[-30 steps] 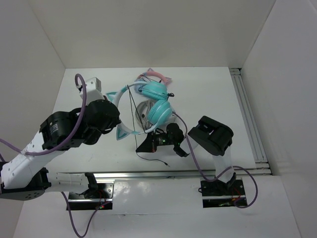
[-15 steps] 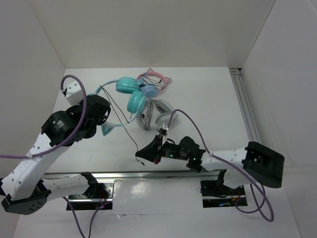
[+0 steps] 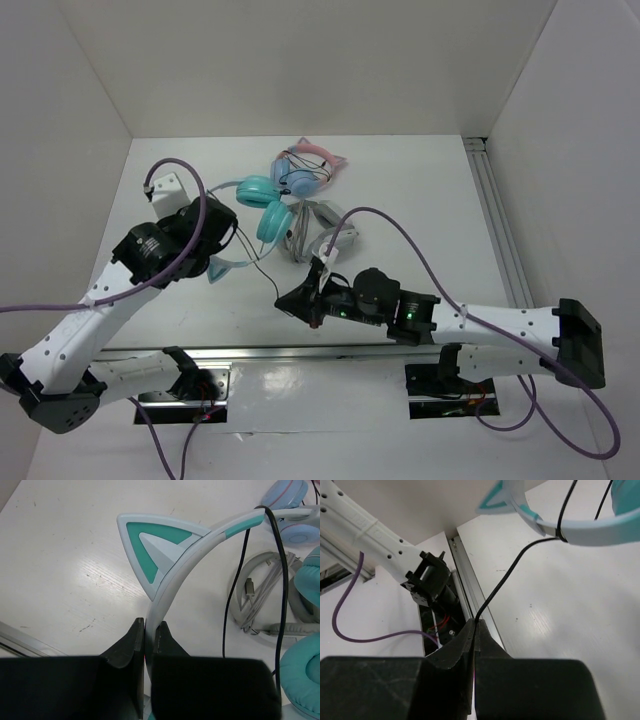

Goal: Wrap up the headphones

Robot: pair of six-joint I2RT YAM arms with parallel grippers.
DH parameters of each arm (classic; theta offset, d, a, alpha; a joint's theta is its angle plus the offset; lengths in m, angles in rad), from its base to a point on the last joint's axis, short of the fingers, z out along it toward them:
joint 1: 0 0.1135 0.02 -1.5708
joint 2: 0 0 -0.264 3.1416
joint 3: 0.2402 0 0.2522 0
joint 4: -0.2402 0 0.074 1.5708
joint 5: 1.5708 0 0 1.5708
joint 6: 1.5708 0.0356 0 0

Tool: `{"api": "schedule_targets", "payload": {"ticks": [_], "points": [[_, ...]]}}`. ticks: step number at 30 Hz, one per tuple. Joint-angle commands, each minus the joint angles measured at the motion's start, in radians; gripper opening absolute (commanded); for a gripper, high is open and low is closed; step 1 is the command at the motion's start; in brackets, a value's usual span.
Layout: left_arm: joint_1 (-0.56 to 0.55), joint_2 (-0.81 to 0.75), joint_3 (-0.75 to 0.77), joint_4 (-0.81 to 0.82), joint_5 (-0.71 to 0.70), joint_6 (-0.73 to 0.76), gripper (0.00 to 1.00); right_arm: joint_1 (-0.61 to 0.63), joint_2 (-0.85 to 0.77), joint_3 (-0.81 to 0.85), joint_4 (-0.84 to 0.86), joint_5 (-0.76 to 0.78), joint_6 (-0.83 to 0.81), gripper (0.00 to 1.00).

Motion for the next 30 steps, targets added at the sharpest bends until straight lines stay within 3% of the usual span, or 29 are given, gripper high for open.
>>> {"api": "schedule_targets", "payload": {"ticks": [1,10,13,18,30], "points": [[0.018,-0.014,0.004,0.062,-0.047,-0.044,0.00,0.023,-0.053,0.094,-0.143,0.034,-0.051,0.00],[0.045,0.047,-0.028,0.062,-0.058,-0.031,0.00,0.059,-0.084,0.239,-0.288,0.045,-0.098,0.00],[0.045,0.067,-0.040,0.103,0.008,0.054,0.00,0.059,-0.073,0.296,-0.360,0.101,-0.150,0.00],[-0.031,0.079,-0.050,0.105,0.008,0.045,0.00,0.059,-0.038,0.381,-0.428,0.188,-0.206,0.00],[-0.193,0.098,-0.040,0.138,0.139,0.335,0.00,0.059,0.056,0.539,-0.569,0.376,-0.411,0.00]]}}
